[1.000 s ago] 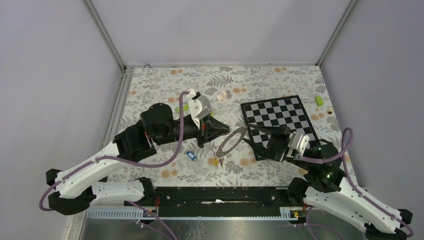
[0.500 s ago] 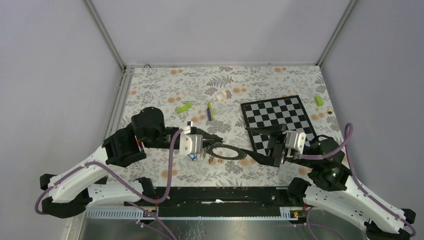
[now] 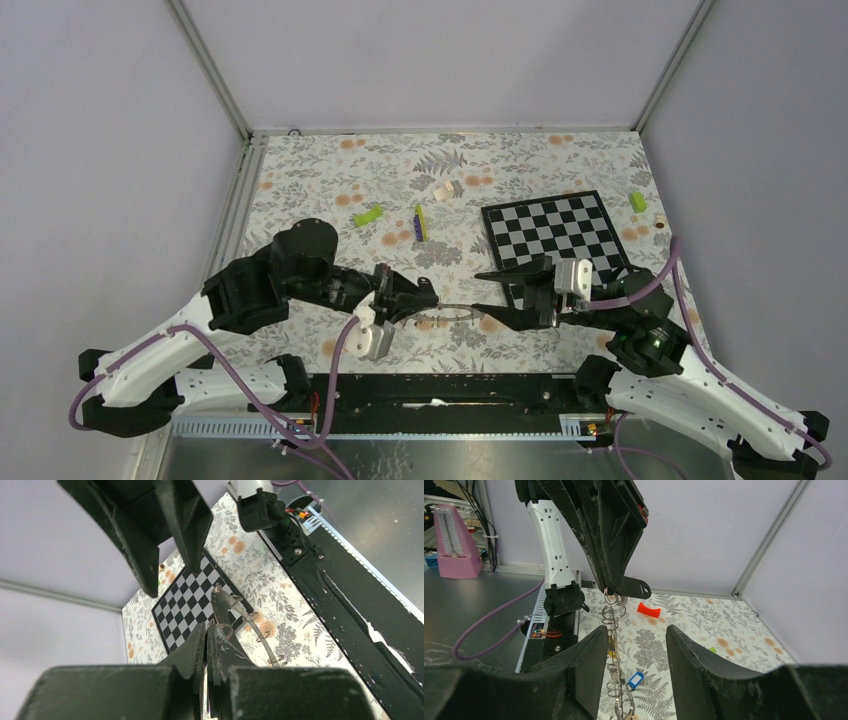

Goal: Remove the keys from the keyring

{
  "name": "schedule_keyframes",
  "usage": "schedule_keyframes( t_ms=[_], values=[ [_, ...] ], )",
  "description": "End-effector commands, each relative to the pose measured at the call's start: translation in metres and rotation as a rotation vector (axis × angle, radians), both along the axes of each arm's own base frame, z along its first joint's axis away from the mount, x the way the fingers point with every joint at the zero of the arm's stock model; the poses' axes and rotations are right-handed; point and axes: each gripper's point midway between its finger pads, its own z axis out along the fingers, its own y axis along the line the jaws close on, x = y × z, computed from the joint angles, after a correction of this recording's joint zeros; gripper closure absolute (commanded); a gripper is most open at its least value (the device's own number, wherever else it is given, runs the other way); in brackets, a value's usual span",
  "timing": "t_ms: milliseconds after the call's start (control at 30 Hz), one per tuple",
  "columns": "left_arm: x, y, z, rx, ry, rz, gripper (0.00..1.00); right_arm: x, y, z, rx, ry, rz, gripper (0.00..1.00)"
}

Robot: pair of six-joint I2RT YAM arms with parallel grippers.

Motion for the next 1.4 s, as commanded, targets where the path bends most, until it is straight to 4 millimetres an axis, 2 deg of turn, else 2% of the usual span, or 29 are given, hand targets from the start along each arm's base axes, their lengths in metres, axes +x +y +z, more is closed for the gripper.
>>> schedule_keyframes(
  t_ms=[0,333,467,533,733,867,1067,1233,1367],
  values=[
    [-0.023,0.001,0.03,-0.09,-0.092,-0.157,1.0,-0.003,0.005,0.004,0.012,-0.003,0.032,0.47],
    [-0.032,-0.006,0.031,-0.084,-0.079,-0.232,1.0,0.029,0.005,-0.026,-0.069,-0.017,-0.117,0.48],
    [-0.032,-0.009,0.031,-0.081,-0.08,-0.239,1.0,0.031,0.011,-0.051,-0.165,0.008,-0.1,0.48],
    [-0.029,-0.01,0.029,-0.077,-0.086,-0.226,1.0,0.024,0.014,-0.056,-0.182,0.024,-0.06,0.48],
    [-0.023,-0.011,0.025,-0.063,-0.1,-0.2,1.0,-0.009,0.014,-0.056,-0.166,0.077,0.1,0.45],
    [-0.022,-0.012,0.023,-0.058,-0.097,-0.198,1.0,-0.022,0.013,-0.048,-0.122,0.115,0.164,0.44],
    [-0.023,-0.013,0.019,-0.051,-0.092,-0.203,1.0,-0.026,0.016,-0.035,-0.004,0.164,0.192,0.47],
    [-0.022,-0.014,0.019,-0.048,-0.09,-0.203,1.0,-0.019,0.021,-0.045,-0.02,0.195,0.174,0.53],
    [-0.022,-0.015,0.015,-0.041,-0.084,-0.207,1.0,-0.014,0.023,-0.041,0.018,0.199,0.153,0.53]
  ],
)
